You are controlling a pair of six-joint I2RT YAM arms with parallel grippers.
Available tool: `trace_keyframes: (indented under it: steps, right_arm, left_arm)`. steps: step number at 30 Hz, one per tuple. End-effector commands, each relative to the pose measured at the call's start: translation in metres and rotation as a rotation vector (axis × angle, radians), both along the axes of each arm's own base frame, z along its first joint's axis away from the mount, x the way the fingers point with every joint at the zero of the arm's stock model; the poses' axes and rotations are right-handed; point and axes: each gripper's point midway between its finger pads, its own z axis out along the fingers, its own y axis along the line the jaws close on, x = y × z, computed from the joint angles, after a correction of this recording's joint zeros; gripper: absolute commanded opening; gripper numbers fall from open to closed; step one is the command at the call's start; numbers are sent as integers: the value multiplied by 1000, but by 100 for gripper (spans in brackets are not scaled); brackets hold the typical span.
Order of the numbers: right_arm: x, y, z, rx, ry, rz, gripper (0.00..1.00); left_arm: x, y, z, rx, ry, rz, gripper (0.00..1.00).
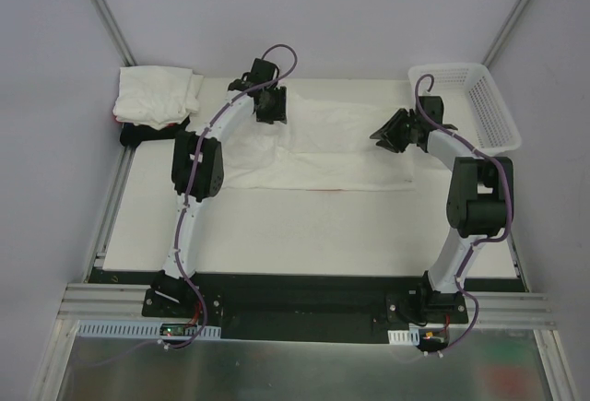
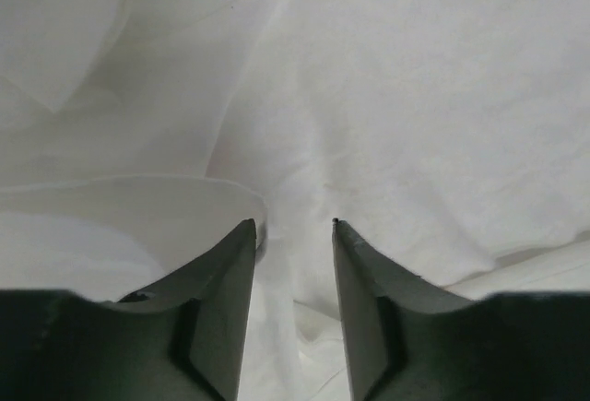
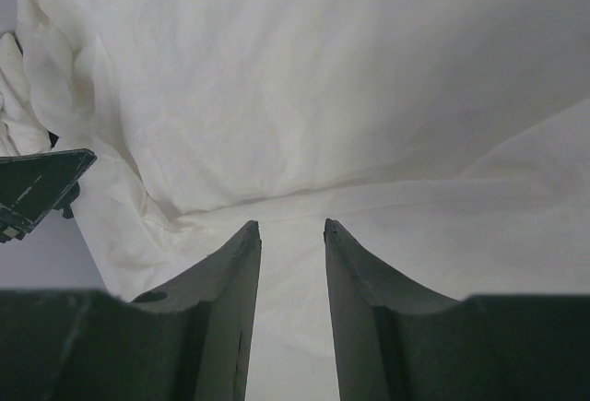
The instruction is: Fold and stack the t-shirts
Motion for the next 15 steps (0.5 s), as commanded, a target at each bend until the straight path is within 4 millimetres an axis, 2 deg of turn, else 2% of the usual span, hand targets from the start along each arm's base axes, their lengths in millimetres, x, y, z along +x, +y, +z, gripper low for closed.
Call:
trace_keyframes:
  steps: [1, 4, 6, 9, 11, 12, 14, 15]
  right_arm:
    - [5, -3, 34, 17, -85, -5, 37]
    - [4, -4, 38, 15, -93, -7, 37]
    - [4, -3, 39, 20, -99, -2, 37]
    - [3, -2, 38, 26, -93, 0, 37]
    - [2, 0, 39, 26, -95, 6, 37]
    - [2, 2, 39, 26, -96, 9, 37]
    - [1, 4, 42, 28, -101, 17, 37]
    - [1, 4, 43, 25, -105, 16, 37]
  left_arm:
    - [-3, -13, -3, -28, 13, -34, 61]
    - [-5, -10, -1, -12, 9, -36, 79]
    - [-5, -5, 3, 8, -5, -34, 82]
    - [-5, 0, 23, 23, -49, -38, 83]
    - [-6, 2, 45, 23, -87, -40, 83]
    - [-6, 5, 62, 27, -121, -41, 83]
    - [-11, 10, 76, 42, -138, -35, 84]
    - [-13, 13, 94, 45, -169, -35, 85]
